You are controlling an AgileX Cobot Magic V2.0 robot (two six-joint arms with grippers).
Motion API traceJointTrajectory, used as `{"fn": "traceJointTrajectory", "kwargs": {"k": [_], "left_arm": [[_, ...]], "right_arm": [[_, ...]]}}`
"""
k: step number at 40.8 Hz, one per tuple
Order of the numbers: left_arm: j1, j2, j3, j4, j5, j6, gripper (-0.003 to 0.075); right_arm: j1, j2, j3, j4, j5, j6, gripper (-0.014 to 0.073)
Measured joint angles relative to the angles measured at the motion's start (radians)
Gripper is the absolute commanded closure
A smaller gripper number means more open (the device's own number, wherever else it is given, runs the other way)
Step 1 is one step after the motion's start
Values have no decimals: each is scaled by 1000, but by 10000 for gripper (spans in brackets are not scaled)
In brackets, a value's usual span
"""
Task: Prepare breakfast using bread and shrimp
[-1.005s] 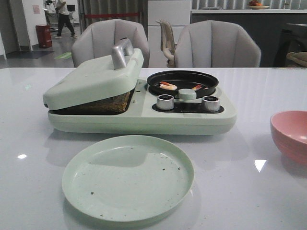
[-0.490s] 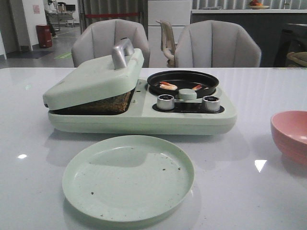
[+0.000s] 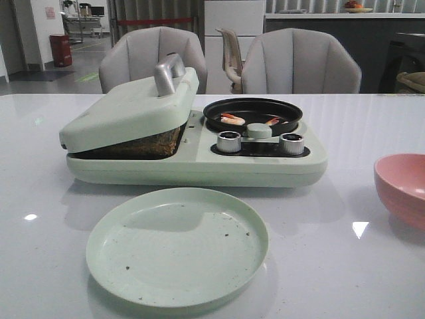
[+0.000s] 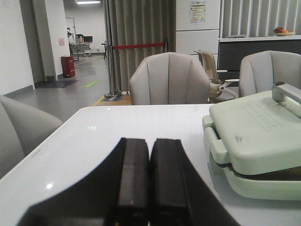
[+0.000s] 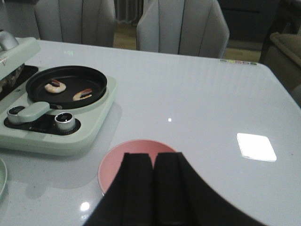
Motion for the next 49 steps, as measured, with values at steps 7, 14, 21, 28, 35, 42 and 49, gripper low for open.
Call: {"fn": "traceJointTrajectory", "kwargs": {"k": [7, 14, 21, 28, 35, 42, 49], "left_arm": [[0, 0, 0, 0, -2, 0, 619], [0, 0, 0, 0, -2, 0, 619], [0, 0, 0, 0, -2, 0, 619], [0, 0, 0, 0, -2, 0, 619], [0, 0, 0, 0, -2, 0, 619], [0, 0, 0, -1, -2, 0, 619], [0, 0, 0, -1, -2, 0, 619]], "right_arm": [[0, -101, 174, 10, -144, 0, 559], [0, -126, 278, 38, -265, -2, 559], [0, -126, 284, 45, -338, -2, 559], [0, -126, 284, 45, -345, -2, 559], [0, -126, 284, 45, -345, -2, 559], [0, -126, 284, 45, -345, -2, 559], [0, -126, 284, 45, -345, -2, 559]]}}
